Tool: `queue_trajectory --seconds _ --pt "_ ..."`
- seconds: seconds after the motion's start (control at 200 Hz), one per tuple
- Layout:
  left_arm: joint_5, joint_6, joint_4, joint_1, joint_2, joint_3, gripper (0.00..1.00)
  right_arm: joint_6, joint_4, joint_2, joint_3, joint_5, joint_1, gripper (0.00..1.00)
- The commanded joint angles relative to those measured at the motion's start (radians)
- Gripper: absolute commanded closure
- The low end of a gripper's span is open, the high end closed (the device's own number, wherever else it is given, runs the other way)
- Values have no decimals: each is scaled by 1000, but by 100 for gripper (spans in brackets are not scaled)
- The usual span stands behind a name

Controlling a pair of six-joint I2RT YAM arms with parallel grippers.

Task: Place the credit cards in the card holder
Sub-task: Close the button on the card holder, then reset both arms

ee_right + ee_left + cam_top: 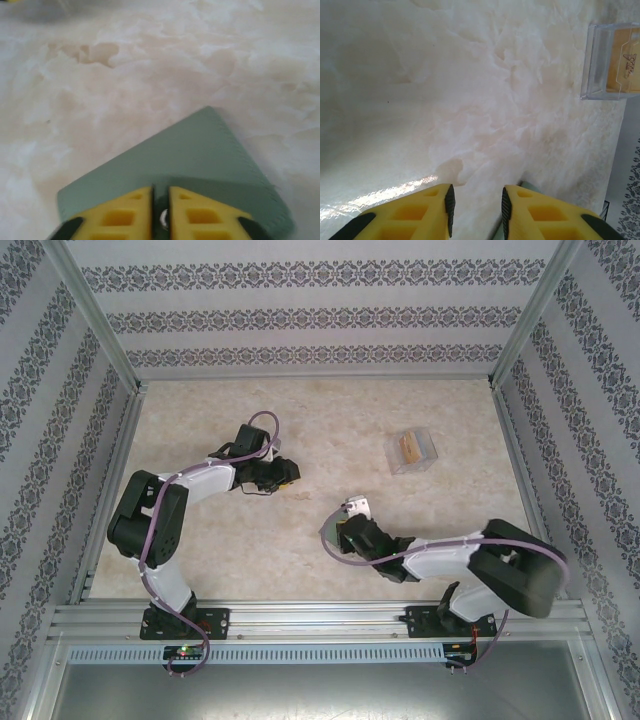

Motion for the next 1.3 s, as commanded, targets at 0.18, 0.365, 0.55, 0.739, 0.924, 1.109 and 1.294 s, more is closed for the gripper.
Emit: queue_trajectory --seconds 0.18,0.365,0.55,0.739,0.924,1.109,1.294 --pt "-87 31 -63 7 -78 -6 61 -163 -395 -228 179 -241 -195 43" --pt "-268 93 -110 7 -202 -15 41 -226 -516 -399 262 -265 -317 23" --pt "-568 217 -153 7 -411 -36 33 -374 -526 -537 297 -104 -409 2" --pt "-647 476 155 7 -595 -261 23 -393 -411 -600 204 34 -601 2" --pt "-910 657 343 6 -598 -437 20 -426 -233 -631 38 -37 -774 2" --pt "-1003 866 638 27 -485 -536 1 -448 86 -450 -126 -161 -861 2" --pt "-860 849 698 177 -388 -512 1 -458 274 -190 -73 -268 -892 2"
